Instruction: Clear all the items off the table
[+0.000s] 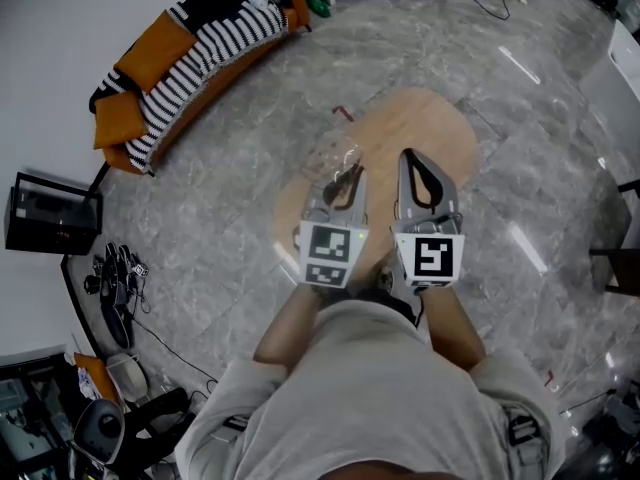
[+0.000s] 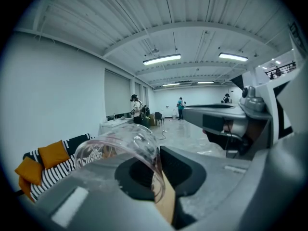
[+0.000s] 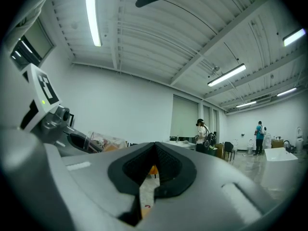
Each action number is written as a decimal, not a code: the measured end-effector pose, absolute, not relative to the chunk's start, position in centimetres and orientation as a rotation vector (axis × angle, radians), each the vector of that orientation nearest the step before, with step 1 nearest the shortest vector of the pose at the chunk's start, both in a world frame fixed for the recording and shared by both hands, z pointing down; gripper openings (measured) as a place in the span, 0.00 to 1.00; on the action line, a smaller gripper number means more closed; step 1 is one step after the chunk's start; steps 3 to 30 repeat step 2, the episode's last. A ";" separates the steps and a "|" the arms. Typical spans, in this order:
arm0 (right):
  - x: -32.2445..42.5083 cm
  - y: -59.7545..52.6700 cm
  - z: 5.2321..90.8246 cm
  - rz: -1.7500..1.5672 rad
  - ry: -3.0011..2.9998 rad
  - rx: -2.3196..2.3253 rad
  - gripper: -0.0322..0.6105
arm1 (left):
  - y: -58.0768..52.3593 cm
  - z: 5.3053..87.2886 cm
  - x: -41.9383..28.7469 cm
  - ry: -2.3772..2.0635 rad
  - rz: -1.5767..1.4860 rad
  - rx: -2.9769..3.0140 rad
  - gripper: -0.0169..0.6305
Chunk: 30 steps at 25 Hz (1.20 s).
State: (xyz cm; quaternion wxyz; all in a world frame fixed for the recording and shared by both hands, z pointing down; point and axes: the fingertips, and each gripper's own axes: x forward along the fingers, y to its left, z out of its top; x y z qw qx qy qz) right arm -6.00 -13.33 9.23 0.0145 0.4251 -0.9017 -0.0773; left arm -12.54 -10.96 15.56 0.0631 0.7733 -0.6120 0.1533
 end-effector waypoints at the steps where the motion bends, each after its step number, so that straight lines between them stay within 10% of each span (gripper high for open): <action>1: -5.9 -13.1 9.2 -0.243 -2.807 1.327 0.06 | -10.7 15.6 -12.4 -1.846 0.465 2.339 0.10; 30: -5.8 -12.9 9.2 -0.245 -2.807 1.330 0.06 | -10.4 15.6 -12.3 -1.843 0.467 2.342 0.10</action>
